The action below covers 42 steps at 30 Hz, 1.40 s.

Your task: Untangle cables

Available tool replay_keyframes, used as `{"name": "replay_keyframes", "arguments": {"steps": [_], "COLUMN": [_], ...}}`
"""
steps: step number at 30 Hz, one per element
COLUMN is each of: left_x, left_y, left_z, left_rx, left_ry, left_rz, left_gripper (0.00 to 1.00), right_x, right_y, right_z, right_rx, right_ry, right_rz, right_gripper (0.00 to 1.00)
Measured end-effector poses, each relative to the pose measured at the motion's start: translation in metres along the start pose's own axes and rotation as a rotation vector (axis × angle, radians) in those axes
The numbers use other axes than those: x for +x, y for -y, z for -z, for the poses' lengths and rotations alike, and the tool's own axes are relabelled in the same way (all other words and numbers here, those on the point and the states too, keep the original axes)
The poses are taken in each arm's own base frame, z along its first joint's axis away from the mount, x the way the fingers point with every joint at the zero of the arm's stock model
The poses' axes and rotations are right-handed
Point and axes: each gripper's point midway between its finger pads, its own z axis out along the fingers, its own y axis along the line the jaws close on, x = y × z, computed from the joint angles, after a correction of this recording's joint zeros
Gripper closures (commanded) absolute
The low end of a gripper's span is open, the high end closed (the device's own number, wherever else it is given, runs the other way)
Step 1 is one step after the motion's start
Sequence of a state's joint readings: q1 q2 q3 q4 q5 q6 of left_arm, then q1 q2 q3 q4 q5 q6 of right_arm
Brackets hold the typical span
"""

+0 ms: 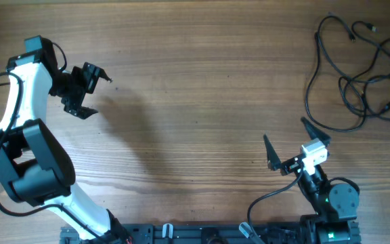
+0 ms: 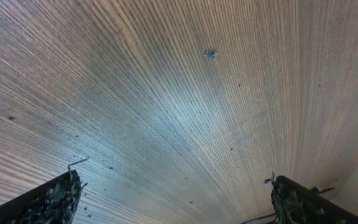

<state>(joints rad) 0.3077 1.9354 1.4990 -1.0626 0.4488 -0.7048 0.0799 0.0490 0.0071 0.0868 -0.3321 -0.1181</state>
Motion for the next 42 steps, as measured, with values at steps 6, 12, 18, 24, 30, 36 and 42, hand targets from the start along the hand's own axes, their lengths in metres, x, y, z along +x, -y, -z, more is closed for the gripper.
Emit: {"name": "replay_keyframes", "arguments": {"steps": [6,12,18,24,30,36,42], "left_x": [0.000,0.000,0.000,0.000,-0.002,-0.014,-0.021], "left_y": [0.000,0.000,0.000,0.000,-0.002,-0.014,-0.002], "left_z": [0.000,0.000,0.000,0.000,0.000,0.005,0.060], "left_rx": [0.000,0.000,0.000,0.000,-0.010,-0.082,-0.050], "left_ry": [0.000,0.000,0.000,0.000,0.010,0.094,0.305], "left_rz": [0.000,0.000,0.000,0.000,0.000,-0.004,-0.062], "left_gripper": [0.00,0.00,0.00,0.00,0.00,0.00,0.00], "right_x": [0.010,0.010,0.010,0.010,0.010,0.010,0.010], "right_y": [-0.002,-0.002,-0.002,-0.002,-0.002,-0.002,-0.002], "right_z": [0.002,0.002,0.002,0.002,0.002,0.002,0.002], "right_rx": [-0.002,-0.001,0.000,0.000,0.000,0.000,0.000], "right_ry": [-0.040,-0.040,-0.040,-0.040,-0.040,-0.040,-0.040], "right_rz": [-0.121,-0.174,-0.188,-0.189,-0.189,-0.189,-0.189], "right_gripper": [0.00,0.00,0.00,0.00,0.00,0.00,0.00]}}
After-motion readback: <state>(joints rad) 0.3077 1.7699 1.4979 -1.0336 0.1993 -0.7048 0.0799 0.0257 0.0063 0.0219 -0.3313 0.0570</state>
